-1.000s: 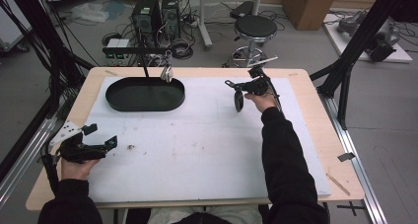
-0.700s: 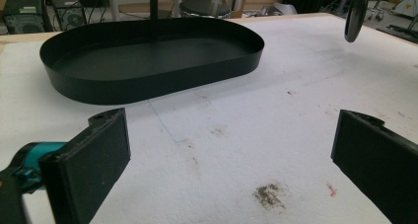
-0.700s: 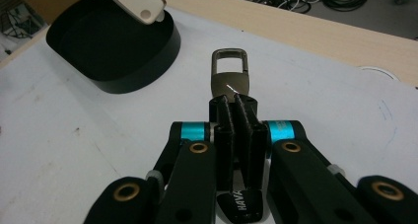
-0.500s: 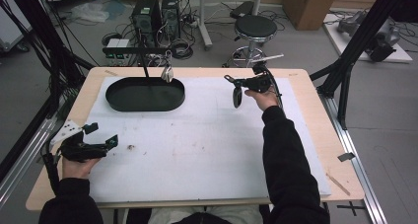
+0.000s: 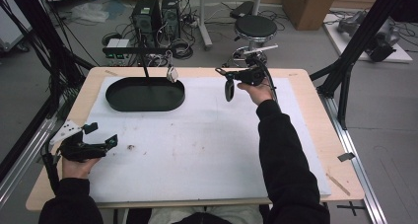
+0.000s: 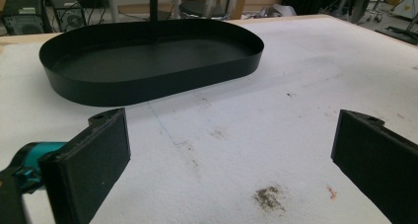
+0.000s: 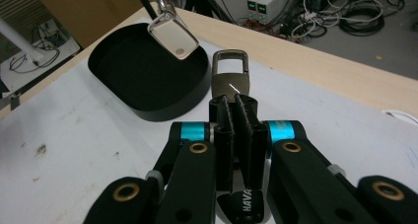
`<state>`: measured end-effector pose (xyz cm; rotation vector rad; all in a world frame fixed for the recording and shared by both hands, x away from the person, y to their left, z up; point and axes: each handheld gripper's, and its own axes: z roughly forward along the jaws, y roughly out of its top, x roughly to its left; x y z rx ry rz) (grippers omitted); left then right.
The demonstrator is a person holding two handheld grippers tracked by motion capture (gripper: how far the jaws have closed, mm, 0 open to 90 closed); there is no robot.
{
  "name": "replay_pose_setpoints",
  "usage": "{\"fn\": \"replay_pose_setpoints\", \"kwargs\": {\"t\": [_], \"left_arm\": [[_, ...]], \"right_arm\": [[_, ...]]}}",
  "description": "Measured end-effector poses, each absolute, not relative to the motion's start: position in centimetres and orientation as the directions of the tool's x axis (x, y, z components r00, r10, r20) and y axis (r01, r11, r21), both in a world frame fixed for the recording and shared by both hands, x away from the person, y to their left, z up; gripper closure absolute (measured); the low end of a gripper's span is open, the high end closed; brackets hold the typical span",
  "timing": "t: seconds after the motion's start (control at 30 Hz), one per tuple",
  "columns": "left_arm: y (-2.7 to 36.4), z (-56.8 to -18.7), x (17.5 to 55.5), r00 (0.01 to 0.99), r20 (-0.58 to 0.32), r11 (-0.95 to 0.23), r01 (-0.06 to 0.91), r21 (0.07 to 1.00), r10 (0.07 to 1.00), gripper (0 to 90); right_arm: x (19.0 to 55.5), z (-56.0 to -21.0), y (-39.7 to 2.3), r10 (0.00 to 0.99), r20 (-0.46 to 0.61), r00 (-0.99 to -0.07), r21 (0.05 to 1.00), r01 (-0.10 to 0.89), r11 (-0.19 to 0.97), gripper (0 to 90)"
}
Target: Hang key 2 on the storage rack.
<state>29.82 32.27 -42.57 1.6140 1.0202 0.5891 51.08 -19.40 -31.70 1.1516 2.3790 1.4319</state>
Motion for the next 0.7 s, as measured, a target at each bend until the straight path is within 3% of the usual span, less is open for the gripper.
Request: {"fn": "replay_pose_setpoints", "kwargs": {"t": [0.7], "left_arm": [[32.4, -42.6, 29.8, 0.511, -0.136, -0.034, 0.31, 0.95, 0.849, 1.9]], "right_arm": [[50.9, -28.3, -12.1, 0.578, 0.233, -0.782, 0.832, 0.468, 0.298, 86.5]]}}
